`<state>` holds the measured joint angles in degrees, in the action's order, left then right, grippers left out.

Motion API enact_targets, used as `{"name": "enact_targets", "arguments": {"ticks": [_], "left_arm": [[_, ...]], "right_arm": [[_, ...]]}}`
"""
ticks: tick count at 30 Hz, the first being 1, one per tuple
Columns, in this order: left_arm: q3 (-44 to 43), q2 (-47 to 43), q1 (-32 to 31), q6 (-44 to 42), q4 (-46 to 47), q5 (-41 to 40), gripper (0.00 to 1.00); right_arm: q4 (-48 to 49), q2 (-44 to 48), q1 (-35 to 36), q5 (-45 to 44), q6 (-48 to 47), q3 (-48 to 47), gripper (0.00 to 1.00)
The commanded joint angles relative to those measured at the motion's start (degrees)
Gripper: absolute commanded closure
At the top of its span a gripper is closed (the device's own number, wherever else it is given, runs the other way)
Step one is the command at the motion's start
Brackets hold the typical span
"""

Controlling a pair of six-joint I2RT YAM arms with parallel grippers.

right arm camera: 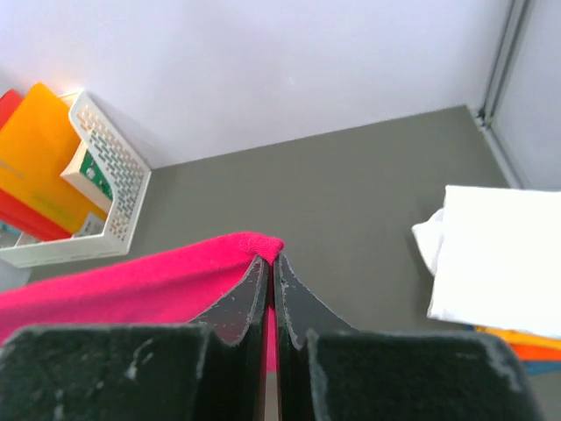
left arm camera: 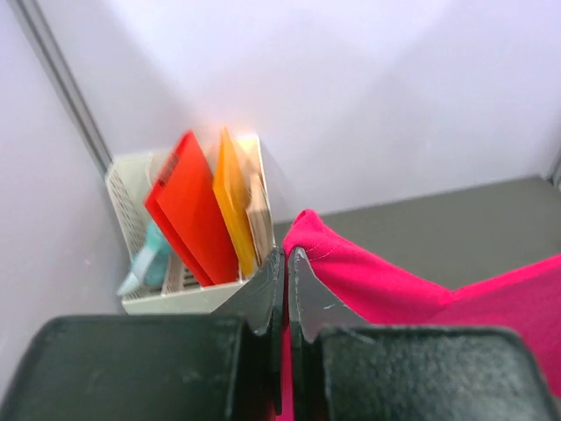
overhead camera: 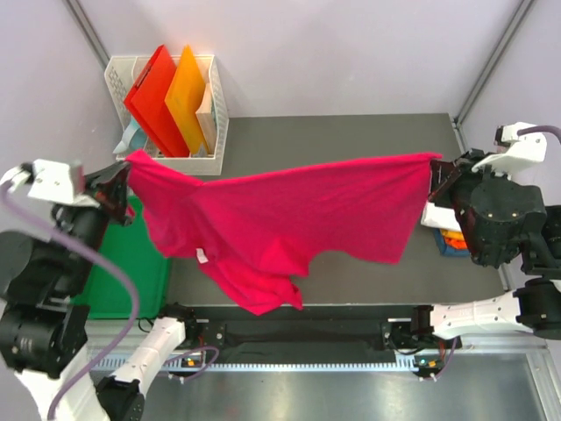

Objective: Fold and stack the t-shirts
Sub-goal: Flatten out the tshirt

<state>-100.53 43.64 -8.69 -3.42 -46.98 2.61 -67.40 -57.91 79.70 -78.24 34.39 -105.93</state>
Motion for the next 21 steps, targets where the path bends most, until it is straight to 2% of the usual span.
{"name": "enact_targets", "arguments": {"ticks": [1,3,7,10,16,17,19,20,21], "left_arm": [[-1.4,-0.6,0.2,-2.1,-0.4,-4.2,1.00],[0.9,-0.2,0.2,-2.4,0.9,-5.0,1.00],[5.8,3.0,0.0,-3.3,4.8,-3.4,1.00],[8.2,6.8,0.0,-3.6,9.0,-2.9,1.00],[7.9,16.9,0.0,-2.1,12.9,-1.4,1.00],[7.8,18.0,0.0,-1.9,13.3,-1.6,1.00],[7.6,21.3,0.0,-2.2,14.1,-2.1,1.00],[7.5,22.4,0.1,-2.3,15.4,-2.1,1.00],[6.8,23.5,0.1,-2.7,15.7,-4.7,1.00]], "right_arm": [[10.5,0.9,-0.5,-6.0,-13.3,-2.0,1.00],[13.4,2.1,-1.1,-7.5,-15.4,0.4,1.00],[29.5,5.1,-5.9,-6.2,-30.2,8.0,1.00],[30.4,5.8,-14.6,-0.4,-31.8,11.5,1.00],[25.8,2.9,-34.1,17.2,-26.5,17.5,1.00],[26.2,2.7,-40.9,24.5,-25.9,18.7,1.00],[28.5,1.8,-47.7,31.3,-24.9,22.8,1.00],[29.4,1.4,-53.7,37.0,-24.6,24.1,1.00],[30.2,0.4,-56.3,39.5,-24.2,26.0,1.00]]}}
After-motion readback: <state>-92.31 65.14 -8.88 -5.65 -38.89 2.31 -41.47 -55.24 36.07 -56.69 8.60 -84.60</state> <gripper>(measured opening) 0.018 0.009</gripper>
